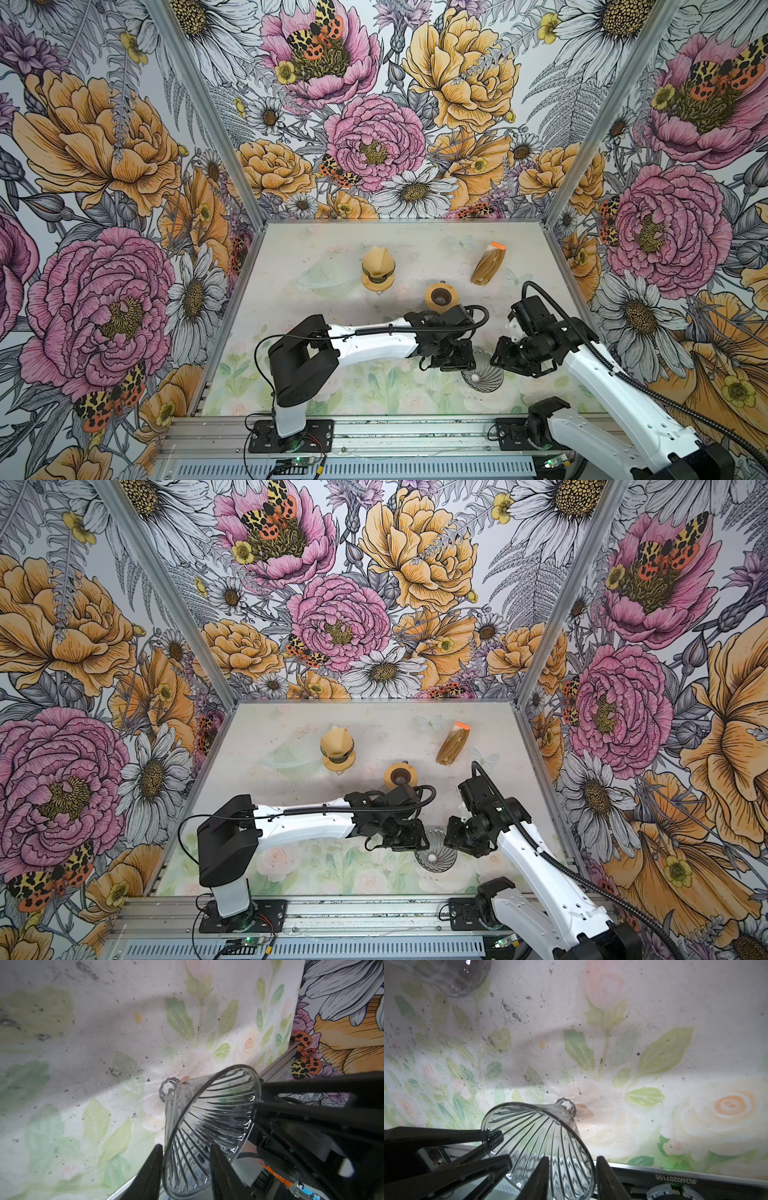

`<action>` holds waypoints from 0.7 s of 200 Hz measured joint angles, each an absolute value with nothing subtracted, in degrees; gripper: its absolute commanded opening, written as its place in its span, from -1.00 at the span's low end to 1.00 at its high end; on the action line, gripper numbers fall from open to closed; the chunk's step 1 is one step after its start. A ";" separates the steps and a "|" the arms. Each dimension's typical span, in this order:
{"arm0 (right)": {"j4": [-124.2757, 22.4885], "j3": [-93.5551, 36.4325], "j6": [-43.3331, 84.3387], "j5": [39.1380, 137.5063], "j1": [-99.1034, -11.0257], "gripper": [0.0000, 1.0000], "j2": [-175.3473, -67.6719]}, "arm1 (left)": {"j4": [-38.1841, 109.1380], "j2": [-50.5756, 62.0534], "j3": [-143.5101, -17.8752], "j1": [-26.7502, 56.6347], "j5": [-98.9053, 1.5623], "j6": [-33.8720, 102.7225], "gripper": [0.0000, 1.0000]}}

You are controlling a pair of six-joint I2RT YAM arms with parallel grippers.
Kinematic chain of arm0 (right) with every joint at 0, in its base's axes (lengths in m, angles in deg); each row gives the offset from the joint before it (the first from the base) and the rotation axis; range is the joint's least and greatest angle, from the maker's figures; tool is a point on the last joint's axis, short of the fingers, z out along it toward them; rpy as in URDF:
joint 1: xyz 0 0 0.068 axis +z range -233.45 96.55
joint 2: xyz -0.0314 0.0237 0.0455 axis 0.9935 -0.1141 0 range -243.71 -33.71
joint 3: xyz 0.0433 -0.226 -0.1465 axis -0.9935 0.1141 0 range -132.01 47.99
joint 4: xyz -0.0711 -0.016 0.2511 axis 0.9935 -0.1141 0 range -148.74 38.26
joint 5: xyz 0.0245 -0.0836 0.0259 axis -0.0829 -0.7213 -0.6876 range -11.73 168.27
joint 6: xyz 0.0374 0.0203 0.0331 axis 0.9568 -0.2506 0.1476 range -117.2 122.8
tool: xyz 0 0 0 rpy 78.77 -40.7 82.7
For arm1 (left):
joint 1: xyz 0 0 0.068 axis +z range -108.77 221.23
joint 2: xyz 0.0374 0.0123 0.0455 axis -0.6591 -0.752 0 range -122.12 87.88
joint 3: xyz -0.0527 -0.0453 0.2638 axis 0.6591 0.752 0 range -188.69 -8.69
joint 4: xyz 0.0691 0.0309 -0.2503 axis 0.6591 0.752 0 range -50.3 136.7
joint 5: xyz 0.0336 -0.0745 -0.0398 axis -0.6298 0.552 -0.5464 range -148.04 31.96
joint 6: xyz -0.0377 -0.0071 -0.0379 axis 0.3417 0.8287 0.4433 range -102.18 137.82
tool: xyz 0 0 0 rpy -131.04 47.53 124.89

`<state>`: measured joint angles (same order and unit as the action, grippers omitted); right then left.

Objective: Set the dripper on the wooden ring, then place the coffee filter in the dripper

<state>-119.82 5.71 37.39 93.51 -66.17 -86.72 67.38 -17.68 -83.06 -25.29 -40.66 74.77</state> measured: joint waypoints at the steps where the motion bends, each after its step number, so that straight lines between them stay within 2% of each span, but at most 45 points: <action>1: -119.82 5.73 37.39 93.56 -66.17 -0.21 -86.72 | 67.38 -17.70 -83.06 -25.29 -40.63 74.77 -0.23; 140: -119.62 6.08 37.41 94.02 -66.17 -0.12 -85.19 | 68.32 -18.73 -83.06 -25.29 -40.66 75.99 -0.60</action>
